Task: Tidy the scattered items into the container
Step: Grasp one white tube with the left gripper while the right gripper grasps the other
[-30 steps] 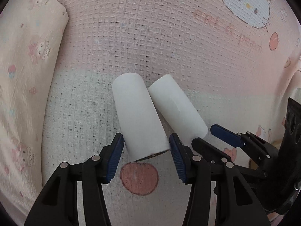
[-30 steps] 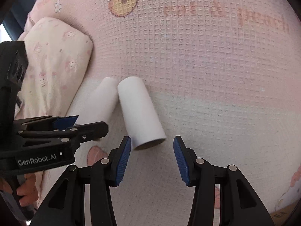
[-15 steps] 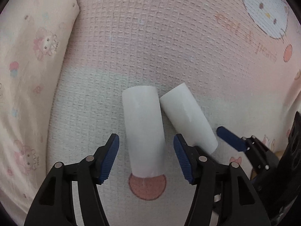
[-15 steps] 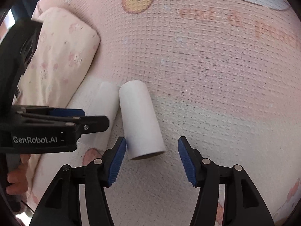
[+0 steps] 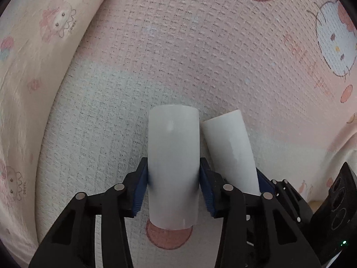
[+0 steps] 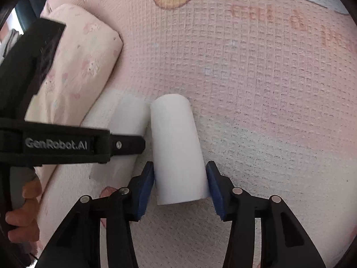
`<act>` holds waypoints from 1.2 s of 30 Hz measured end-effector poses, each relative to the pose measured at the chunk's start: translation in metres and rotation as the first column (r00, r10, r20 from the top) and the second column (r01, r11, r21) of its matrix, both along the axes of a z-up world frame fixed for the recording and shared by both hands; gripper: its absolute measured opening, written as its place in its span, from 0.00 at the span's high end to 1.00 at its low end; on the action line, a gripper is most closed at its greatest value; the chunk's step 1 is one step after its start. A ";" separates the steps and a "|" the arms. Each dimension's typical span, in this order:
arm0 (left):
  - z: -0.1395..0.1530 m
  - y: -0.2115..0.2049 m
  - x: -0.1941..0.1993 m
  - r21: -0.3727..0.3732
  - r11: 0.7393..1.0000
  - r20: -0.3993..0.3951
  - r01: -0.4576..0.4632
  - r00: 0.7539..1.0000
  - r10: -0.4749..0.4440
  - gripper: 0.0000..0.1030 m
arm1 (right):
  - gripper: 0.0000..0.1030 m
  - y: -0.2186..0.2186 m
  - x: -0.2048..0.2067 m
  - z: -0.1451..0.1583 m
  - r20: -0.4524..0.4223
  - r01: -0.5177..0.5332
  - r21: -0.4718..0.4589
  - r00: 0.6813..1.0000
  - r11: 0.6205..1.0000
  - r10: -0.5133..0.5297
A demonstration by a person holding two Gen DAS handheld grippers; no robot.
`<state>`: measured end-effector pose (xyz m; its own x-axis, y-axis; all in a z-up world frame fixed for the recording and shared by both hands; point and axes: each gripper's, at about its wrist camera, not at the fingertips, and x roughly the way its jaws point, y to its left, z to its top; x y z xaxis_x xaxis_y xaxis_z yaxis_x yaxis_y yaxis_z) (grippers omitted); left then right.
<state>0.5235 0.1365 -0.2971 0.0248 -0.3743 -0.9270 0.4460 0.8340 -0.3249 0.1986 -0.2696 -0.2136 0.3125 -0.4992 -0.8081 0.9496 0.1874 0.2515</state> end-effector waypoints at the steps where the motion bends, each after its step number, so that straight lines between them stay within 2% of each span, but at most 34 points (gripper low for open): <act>1: 0.002 0.004 -0.004 0.000 1.000 0.009 0.012 1.000 -0.012 0.54 | 0.57 0.002 0.000 0.000 -0.001 0.002 0.003 1.000 1.000 -0.002; 6: 0.011 0.008 -0.015 0.004 0.995 0.026 0.098 0.995 -0.098 0.54 | 0.58 0.014 -0.008 0.003 0.015 0.036 0.031 0.999 0.999 -0.037; 10: 0.013 0.008 -0.037 0.021 0.980 0.041 0.198 0.979 -0.198 0.54 | 0.58 0.030 -0.017 0.002 0.034 0.084 0.071 0.996 0.994 -0.087; 14: 0.013 0.011 -0.050 0.067 0.962 0.075 0.264 0.960 -0.269 0.54 | 0.58 0.046 -0.024 0.000 -0.015 0.129 0.107 0.992 0.986 -0.128; 19: 0.013 0.022 -0.044 0.057 0.974 0.045 0.219 0.974 -0.221 0.54 | 0.58 0.044 -0.034 -0.003 0.037 0.135 0.137 0.989 0.981 -0.141; 23: 0.010 0.033 -0.038 0.046 0.983 0.017 0.179 0.984 -0.180 0.53 | 0.57 0.035 -0.029 -0.002 -0.004 0.109 0.144 0.994 0.984 -0.110; 24: 0.008 0.023 -0.031 0.041 0.985 0.007 0.168 0.986 -0.168 0.52 | 0.55 0.033 -0.027 -0.001 -0.009 0.099 0.137 0.995 0.986 -0.098; 26: 0.001 0.036 -0.037 0.027 0.989 -0.009 0.148 0.989 -0.147 0.52 | 0.54 0.026 -0.022 -0.002 -0.030 0.088 0.127 0.996 0.988 -0.085; 29: -0.010 0.005 -0.013 0.008 0.992 -0.012 0.126 0.992 -0.126 0.52 | 0.53 0.019 -0.017 -0.003 -0.053 0.076 0.121 0.996 0.990 -0.070; 32: -0.011 0.014 -0.012 -0.007 0.993 -0.016 0.116 0.993 -0.116 0.52 | 0.53 0.012 -0.012 -0.004 -0.064 0.069 0.118 0.996 0.991 -0.062; 33: -0.013 0.003 -0.009 -0.009 0.994 -0.016 0.112 0.994 -0.112 0.52 | 0.53 0.010 -0.010 -0.004 -0.061 0.067 0.118 0.996 0.991 -0.060; 36: -0.014 0.020 -0.004 -0.005 0.993 -0.004 0.115 0.993 -0.115 0.52 | 0.52 0.006 -0.006 -0.005 -0.068 0.063 0.112 0.996 0.992 -0.056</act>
